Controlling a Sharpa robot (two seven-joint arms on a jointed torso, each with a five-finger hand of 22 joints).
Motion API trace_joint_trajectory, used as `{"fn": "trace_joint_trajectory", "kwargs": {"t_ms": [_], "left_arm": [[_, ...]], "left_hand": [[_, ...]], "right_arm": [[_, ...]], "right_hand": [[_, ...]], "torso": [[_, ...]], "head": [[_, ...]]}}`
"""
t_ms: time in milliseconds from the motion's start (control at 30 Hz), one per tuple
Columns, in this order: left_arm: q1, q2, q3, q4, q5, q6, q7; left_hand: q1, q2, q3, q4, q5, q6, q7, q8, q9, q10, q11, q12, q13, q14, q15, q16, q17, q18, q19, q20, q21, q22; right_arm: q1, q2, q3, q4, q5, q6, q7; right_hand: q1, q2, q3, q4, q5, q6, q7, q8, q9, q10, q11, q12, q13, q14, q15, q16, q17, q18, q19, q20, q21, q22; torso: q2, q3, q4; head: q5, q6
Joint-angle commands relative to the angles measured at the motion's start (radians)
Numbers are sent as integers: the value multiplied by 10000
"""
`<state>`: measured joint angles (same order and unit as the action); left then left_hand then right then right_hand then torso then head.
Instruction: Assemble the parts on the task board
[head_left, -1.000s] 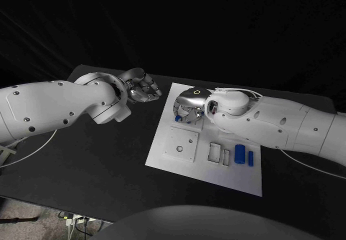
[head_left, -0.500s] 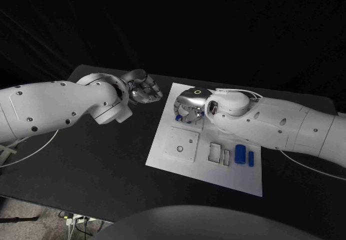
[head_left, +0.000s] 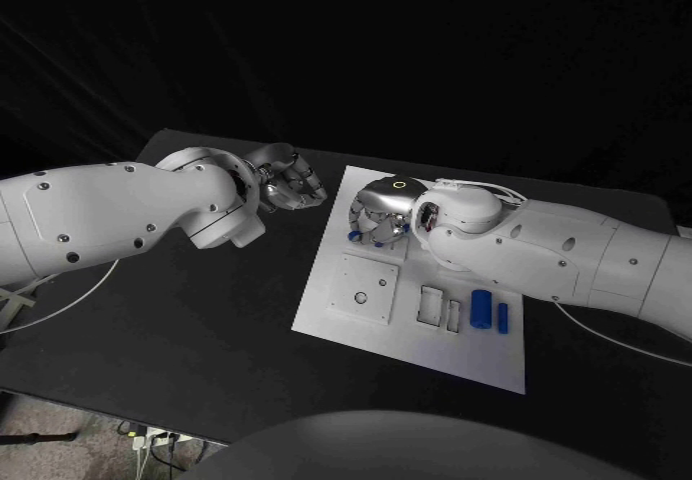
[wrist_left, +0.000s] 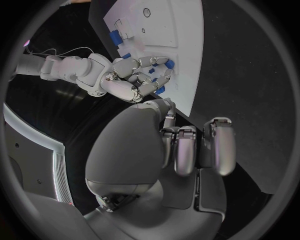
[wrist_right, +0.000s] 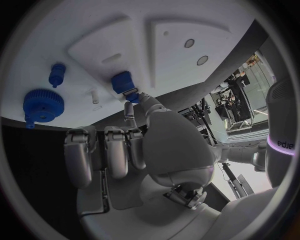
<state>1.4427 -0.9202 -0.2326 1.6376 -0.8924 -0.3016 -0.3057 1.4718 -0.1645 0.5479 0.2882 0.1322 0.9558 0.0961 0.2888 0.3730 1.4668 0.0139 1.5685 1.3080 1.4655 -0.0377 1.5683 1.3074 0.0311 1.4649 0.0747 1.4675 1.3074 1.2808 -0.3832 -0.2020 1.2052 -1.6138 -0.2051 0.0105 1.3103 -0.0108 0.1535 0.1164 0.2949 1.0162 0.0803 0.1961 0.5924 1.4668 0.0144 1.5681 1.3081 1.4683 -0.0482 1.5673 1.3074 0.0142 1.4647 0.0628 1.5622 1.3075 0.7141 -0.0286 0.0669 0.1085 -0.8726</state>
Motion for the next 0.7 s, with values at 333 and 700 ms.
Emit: {"fn": "trace_joint_trajectory", "kwargs": {"t_ms": [333,700], "left_arm": [[-78,98,6,-35,33,924,-259],[-144,185,6,-91,71,1102,-255]], "left_hand": [[-1062,129,-648,48,193,-75,-14,86,-146,1040,26,23,2628,1053,5,25,2634,-8,337,0,-163,2233],[-1289,223,-1013,40,378,-95,-21,96,-214,1040,24,23,2628,1053,3,25,2634,1,314,-4,-202,2222]], "right_arm": [[-44,28,-3,19,399,142,-435],[-104,71,-3,-4,364,15,-511]], "right_hand": [[-281,-26,-83,134,-585,-129,9,-119,176,1040,2,27,2627,1025,92,35,2634,-92,937,100,-75,2567],[-466,-33,-170,213,-909,-223,58,-220,265,1040,40,27,2627,1025,118,35,2634,-90,932,119,-82,2565]], "torso": [[2,-6,2],[1,-10,19]], "head": [[-17,0],[-11,0]]}}
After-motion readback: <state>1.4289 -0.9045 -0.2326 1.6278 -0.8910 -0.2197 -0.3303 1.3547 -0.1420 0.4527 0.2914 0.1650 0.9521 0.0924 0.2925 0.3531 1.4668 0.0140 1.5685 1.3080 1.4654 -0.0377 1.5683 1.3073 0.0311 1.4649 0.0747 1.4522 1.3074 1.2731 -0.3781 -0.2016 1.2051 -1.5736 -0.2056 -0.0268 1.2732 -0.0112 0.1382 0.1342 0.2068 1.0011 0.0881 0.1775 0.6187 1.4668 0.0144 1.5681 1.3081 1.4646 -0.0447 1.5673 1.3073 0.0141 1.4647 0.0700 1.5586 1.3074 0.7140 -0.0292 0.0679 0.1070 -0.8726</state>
